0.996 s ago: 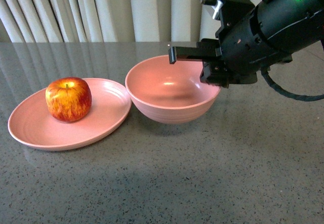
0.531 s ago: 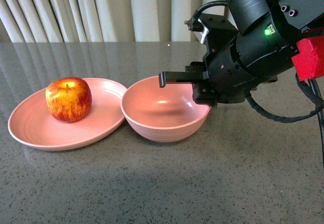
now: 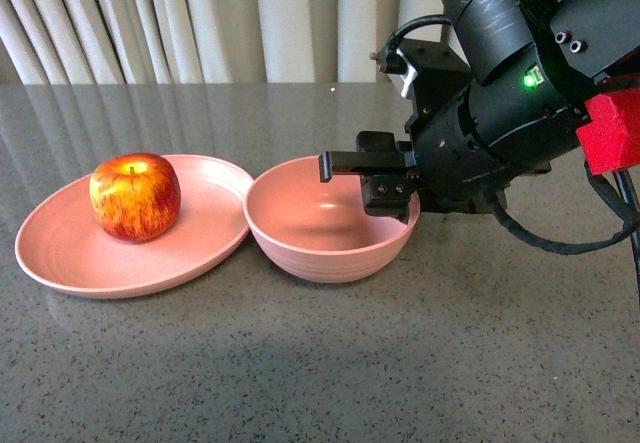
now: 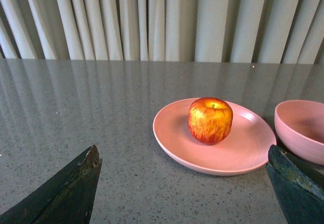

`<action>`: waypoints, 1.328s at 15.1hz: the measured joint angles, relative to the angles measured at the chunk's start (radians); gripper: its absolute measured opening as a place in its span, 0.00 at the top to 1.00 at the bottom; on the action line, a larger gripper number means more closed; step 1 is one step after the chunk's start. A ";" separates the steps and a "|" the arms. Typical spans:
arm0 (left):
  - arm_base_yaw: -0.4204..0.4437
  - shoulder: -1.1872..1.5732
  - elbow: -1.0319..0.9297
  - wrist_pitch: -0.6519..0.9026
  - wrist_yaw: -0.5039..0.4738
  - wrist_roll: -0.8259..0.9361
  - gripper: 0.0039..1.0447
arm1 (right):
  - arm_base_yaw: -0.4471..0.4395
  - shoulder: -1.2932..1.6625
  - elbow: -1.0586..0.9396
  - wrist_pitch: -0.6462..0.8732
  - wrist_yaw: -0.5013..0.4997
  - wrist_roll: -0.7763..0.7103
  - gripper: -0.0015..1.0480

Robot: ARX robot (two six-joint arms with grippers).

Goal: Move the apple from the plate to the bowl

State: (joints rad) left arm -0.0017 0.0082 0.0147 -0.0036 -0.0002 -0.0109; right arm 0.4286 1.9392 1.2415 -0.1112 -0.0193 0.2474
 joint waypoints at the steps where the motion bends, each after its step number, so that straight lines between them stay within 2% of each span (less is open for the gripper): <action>1: 0.000 0.000 0.000 0.000 0.000 0.000 0.06 | -0.004 -0.013 -0.011 0.004 -0.007 0.005 0.48; 5: 0.000 0.000 0.000 0.000 0.000 0.000 0.06 | -0.021 -0.217 -0.083 0.059 -0.049 0.039 0.08; 6: 0.000 0.000 0.000 0.000 0.000 0.000 0.06 | -0.039 -0.303 -0.111 0.074 -0.067 0.050 0.05; 9: 0.000 0.000 0.000 0.000 0.000 0.000 0.06 | -0.129 -0.625 -0.283 0.177 -0.067 0.057 0.06; 11: 0.000 0.000 0.000 0.000 0.000 0.000 0.06 | -0.179 -0.866 -0.433 0.261 -0.027 0.023 0.06; 13: 0.000 0.000 0.000 0.000 0.000 0.000 0.06 | -0.225 -1.088 -0.563 0.279 -0.003 0.007 0.06; 16: 0.000 0.000 0.000 0.000 0.000 0.000 0.06 | -0.221 -1.356 -0.756 0.186 0.067 -0.004 0.06; 17: 0.000 0.000 0.000 0.000 0.000 0.000 0.06 | -0.179 -1.429 -0.820 0.202 0.177 -0.040 0.14; 18: 0.000 0.000 0.000 0.000 0.000 0.000 0.06 | -0.169 -1.516 -0.900 0.212 0.245 -0.126 0.26; 20: 0.000 0.000 0.000 0.000 0.000 0.000 0.06 | -0.236 -1.627 -1.038 0.218 0.220 -0.201 0.49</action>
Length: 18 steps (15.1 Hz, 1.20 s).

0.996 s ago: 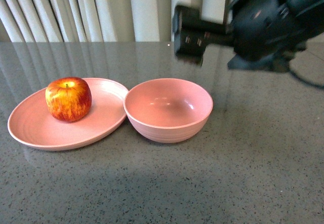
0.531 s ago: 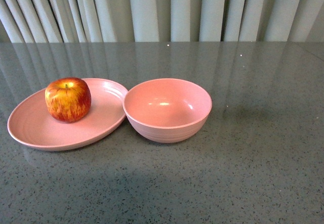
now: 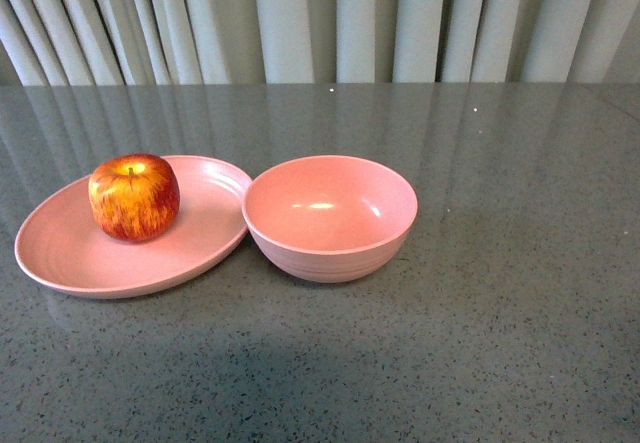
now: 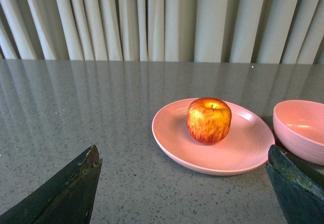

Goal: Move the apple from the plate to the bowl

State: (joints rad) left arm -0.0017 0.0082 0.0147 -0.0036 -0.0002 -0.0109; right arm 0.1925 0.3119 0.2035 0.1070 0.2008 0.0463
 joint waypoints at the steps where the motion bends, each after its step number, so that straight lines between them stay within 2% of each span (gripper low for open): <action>1: 0.000 0.000 0.000 0.000 0.000 0.000 0.06 | -0.055 -0.025 -0.048 0.011 -0.061 -0.019 0.63; 2: 0.000 0.000 0.000 0.000 0.000 0.000 0.06 | -0.145 -0.048 -0.075 0.020 -0.161 -0.025 0.75; 3: 0.000 0.000 0.000 0.000 0.000 0.000 0.06 | -0.202 -0.068 -0.095 0.034 -0.183 -0.028 0.89; 4: 0.000 0.000 0.000 0.000 0.000 0.000 0.06 | -0.197 -0.085 -0.111 0.031 -0.200 -0.036 0.99; 6: 0.000 0.000 0.000 0.000 0.000 0.000 0.06 | -0.193 -0.114 -0.136 0.017 -0.201 -0.038 0.98; 8: 0.000 0.000 0.000 0.000 0.000 0.000 0.06 | -0.192 -0.242 -0.152 -0.119 -0.201 -0.040 0.98; 17: 0.000 0.000 0.000 0.000 0.000 0.000 0.06 | -0.193 -0.307 -0.191 -0.112 -0.201 -0.040 0.98; 18: 0.000 0.000 0.000 0.000 0.000 0.000 0.06 | -0.193 -0.307 -0.191 -0.112 -0.201 -0.040 0.91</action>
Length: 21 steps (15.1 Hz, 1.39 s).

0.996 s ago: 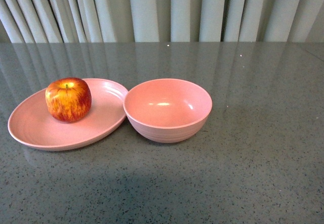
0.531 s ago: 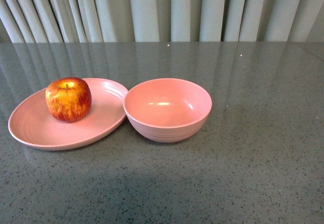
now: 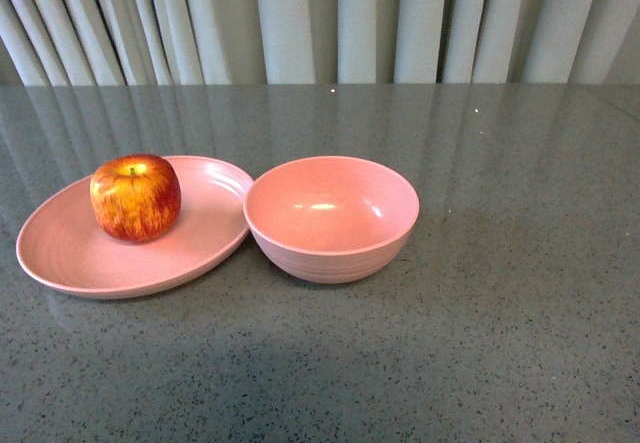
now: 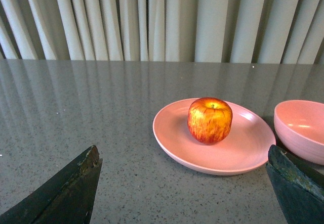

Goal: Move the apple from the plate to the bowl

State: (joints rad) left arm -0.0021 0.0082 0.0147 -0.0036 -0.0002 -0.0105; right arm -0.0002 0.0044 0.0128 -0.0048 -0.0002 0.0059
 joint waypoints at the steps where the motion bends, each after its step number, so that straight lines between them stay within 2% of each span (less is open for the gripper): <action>1: 0.000 0.000 0.000 0.000 0.000 0.000 0.06 | 0.000 0.000 0.000 0.000 0.000 0.000 0.78; 7: 0.000 0.000 0.000 0.000 0.000 0.000 0.06 | 0.000 0.000 0.000 0.000 0.000 0.000 0.05; 8: 0.000 0.000 0.000 0.000 0.000 0.000 0.06 | 0.000 0.000 0.000 0.000 0.000 0.000 0.07; 15: 0.000 0.000 0.000 0.000 0.000 0.000 0.06 | 0.000 0.000 0.000 0.000 0.000 0.000 0.06; 16: -0.008 0.013 0.015 -0.064 -0.022 -0.009 0.06 | 0.000 0.000 0.000 0.000 0.000 0.000 0.06; 17: -0.032 0.122 0.087 -0.235 -0.090 -0.039 0.06 | 0.000 0.000 0.000 0.000 0.000 0.001 0.06; 18: -0.035 0.190 0.116 -0.261 -0.089 -0.046 0.06 | 0.000 0.000 0.000 0.001 -0.001 0.000 0.06; 19: -0.032 0.219 0.118 -0.220 -0.074 -0.050 0.06 | 0.000 0.000 0.000 0.000 0.000 0.000 0.06; 21: 0.007 0.370 0.182 -0.034 0.002 -0.037 0.06 | 0.000 0.000 0.000 0.001 0.000 0.000 0.06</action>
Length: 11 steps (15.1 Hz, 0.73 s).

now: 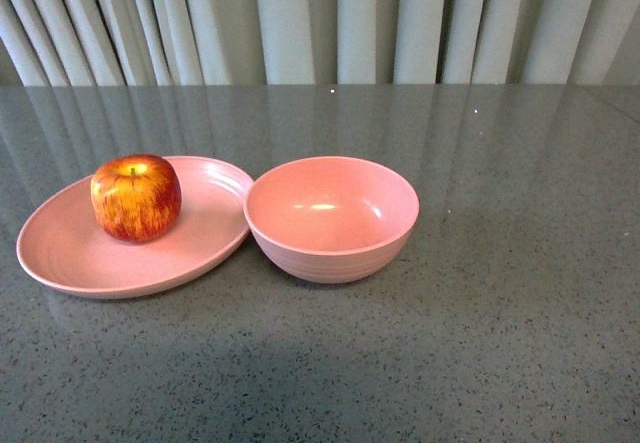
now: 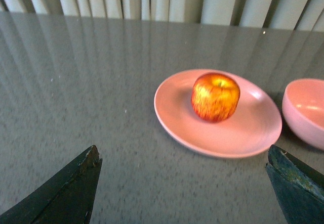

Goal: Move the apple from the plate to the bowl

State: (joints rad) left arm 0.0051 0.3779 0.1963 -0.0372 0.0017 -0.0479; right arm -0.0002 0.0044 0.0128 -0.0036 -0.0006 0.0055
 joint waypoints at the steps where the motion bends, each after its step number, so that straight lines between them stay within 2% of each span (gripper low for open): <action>1: 0.010 0.113 0.034 0.104 0.052 0.021 0.06 | 0.000 0.000 0.000 -0.001 0.000 0.000 0.06; 3: 0.008 0.373 0.122 0.299 0.173 0.082 0.06 | 0.000 0.000 0.000 -0.001 0.000 0.000 0.06; 5: 0.016 0.639 0.256 0.420 0.266 0.139 0.06 | 0.000 0.000 0.000 -0.001 0.000 0.000 0.06; 7: -0.031 0.900 0.385 0.454 0.339 0.200 0.06 | 0.000 0.000 0.000 -0.001 0.000 0.000 0.06; 8: -0.069 1.065 0.483 0.465 0.334 0.201 0.06 | 0.000 0.000 0.000 -0.001 0.000 0.000 0.06; 11: -0.066 1.161 0.544 0.423 0.335 0.159 0.06 | 0.000 0.000 0.000 -0.001 0.000 0.000 0.06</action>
State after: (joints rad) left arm -0.0612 1.5387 0.7399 0.3859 0.3363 0.1108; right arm -0.0002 0.0044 0.0128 -0.0044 -0.0006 0.0055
